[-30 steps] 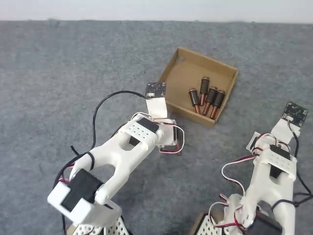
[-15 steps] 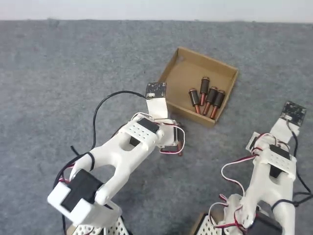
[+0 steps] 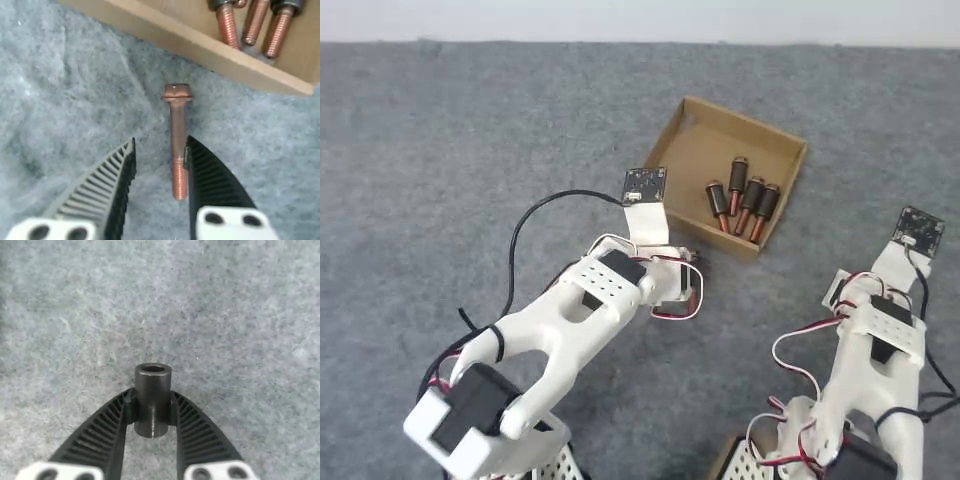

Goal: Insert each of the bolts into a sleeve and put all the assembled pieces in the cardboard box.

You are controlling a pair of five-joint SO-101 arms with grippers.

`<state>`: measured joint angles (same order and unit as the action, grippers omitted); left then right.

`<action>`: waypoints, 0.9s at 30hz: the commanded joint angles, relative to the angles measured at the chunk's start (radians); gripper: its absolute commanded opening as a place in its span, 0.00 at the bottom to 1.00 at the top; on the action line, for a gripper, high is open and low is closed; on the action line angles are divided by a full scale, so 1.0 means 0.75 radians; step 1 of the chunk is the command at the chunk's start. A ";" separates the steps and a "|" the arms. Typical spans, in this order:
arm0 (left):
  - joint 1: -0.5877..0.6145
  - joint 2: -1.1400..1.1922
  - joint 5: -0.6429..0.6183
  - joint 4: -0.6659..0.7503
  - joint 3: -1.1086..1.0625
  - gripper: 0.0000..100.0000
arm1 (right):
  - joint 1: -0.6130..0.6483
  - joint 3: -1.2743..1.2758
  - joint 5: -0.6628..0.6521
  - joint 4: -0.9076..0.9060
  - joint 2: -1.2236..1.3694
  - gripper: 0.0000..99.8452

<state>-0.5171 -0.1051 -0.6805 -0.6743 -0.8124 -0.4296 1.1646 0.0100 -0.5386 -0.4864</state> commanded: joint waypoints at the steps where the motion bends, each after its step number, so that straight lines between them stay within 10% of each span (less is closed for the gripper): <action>1: -0.004 -0.078 -0.010 0.037 0.019 0.15 | 0.024 -0.008 -0.020 0.024 -0.069 0.04; 27: -0.014 0.360 0.065 -0.080 0.398 0.02 | 0.024 -0.006 -0.020 0.021 -0.069 0.04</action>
<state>-0.5217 0.1757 -0.6483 -0.7250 -0.5623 -0.4219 1.1646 0.0100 -0.5386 -0.4864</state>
